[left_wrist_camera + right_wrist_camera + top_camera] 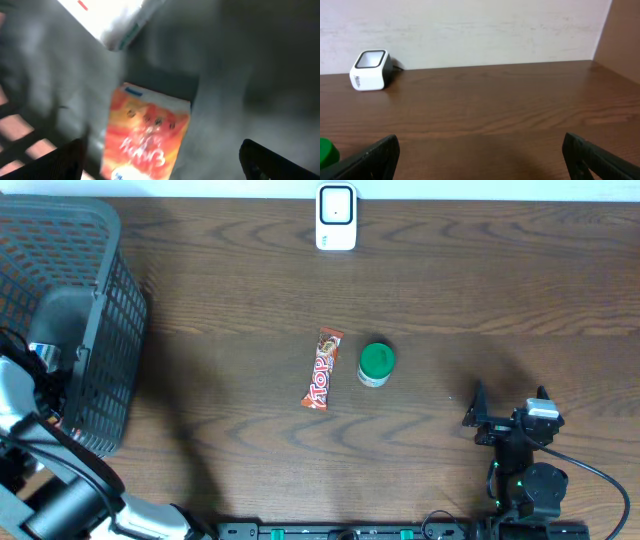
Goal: Scan the item barcode
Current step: 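Reach left gripper into basket and grasp small orange box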
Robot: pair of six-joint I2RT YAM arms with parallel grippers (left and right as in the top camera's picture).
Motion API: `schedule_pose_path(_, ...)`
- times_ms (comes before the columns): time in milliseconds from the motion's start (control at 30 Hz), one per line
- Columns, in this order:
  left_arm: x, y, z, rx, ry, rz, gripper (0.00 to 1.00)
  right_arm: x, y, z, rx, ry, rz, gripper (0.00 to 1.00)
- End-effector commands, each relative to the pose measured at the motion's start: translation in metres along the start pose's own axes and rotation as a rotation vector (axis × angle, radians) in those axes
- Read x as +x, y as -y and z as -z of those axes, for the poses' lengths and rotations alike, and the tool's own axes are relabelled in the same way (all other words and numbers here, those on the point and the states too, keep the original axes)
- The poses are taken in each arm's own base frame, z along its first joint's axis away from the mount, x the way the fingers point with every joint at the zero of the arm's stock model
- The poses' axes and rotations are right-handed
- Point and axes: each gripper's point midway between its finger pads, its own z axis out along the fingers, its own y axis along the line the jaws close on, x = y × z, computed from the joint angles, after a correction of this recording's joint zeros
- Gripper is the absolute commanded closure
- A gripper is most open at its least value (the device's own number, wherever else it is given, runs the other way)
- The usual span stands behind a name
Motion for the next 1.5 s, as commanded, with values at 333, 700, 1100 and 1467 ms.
schedule_pose_path(333,0.013,-0.002,-0.040,0.034,-0.116,0.051,0.02,0.000,-0.001,0.000,-0.004,0.001,0.012,0.01)
schedule_pose_path(700,0.016,0.006,-0.042,0.091,-0.130,0.074,0.38,0.000,-0.001,0.000,-0.004,0.001,0.012,0.01)
schedule_pose_path(1100,-0.036,0.029,0.065,0.247,0.161,0.065,0.40,0.000,-0.001,0.000,-0.004,0.001,0.012,0.01)
schedule_pose_path(1467,-0.041,0.067,0.333,0.573,0.888,-0.024,0.40,0.000,-0.001,0.000,-0.004,0.001,0.012,0.01)
